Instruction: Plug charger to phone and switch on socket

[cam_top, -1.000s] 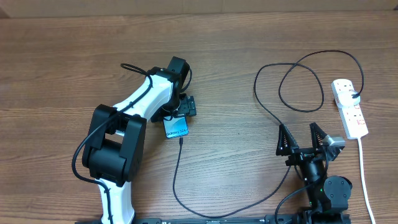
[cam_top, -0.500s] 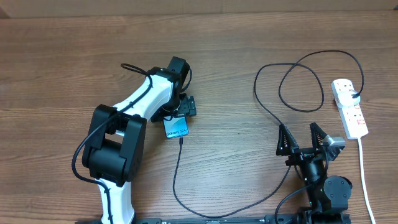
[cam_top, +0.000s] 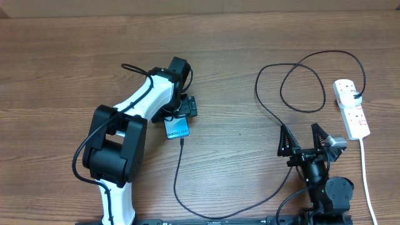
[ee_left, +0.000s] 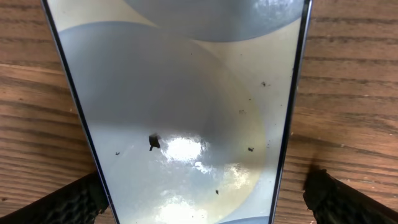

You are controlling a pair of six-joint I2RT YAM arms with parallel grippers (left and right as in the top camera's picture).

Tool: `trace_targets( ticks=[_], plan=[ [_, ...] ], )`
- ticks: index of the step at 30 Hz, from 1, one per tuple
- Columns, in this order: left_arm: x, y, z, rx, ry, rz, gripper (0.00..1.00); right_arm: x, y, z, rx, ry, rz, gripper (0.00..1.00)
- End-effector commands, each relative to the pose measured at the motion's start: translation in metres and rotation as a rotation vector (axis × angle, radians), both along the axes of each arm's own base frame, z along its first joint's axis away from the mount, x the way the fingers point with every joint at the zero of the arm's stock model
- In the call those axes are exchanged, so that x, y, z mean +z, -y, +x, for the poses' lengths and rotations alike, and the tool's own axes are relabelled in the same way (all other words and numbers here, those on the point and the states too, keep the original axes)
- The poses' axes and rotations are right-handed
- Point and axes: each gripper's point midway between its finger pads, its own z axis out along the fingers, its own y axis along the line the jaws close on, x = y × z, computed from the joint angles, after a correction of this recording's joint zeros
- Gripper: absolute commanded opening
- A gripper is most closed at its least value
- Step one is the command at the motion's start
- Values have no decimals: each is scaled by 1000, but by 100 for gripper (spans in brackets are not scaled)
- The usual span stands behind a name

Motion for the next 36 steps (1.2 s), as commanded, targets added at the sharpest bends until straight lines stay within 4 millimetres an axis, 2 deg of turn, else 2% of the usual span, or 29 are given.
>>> trace_targets(
  ticks=[1, 15, 16, 27, 33, 36],
  plan=[
    [-45, 0, -31, -19, -144, -15, 100, -2, -1, 0, 2, 2, 0, 100],
    [-46, 0, -30, -16, -140, -15, 100, -2, -1, 0, 2, 2, 0, 100],
    [-46, 0, -30, -16, -141, -15, 100, 3, -1, 0, 3, 23, 1, 100],
    [-45, -1, -33, -11, -156, -19, 100, 2, -49, -15, 300, 16, 8, 100],
    [-44, -10, -39, 107, -193, -3, 100, 3, -47, -14, 283, -49, 60, 100],
    [-44, -6, -34, 119, -182, -40, 99, 7, -40, -11, 240, -100, 64, 100]
  ],
)
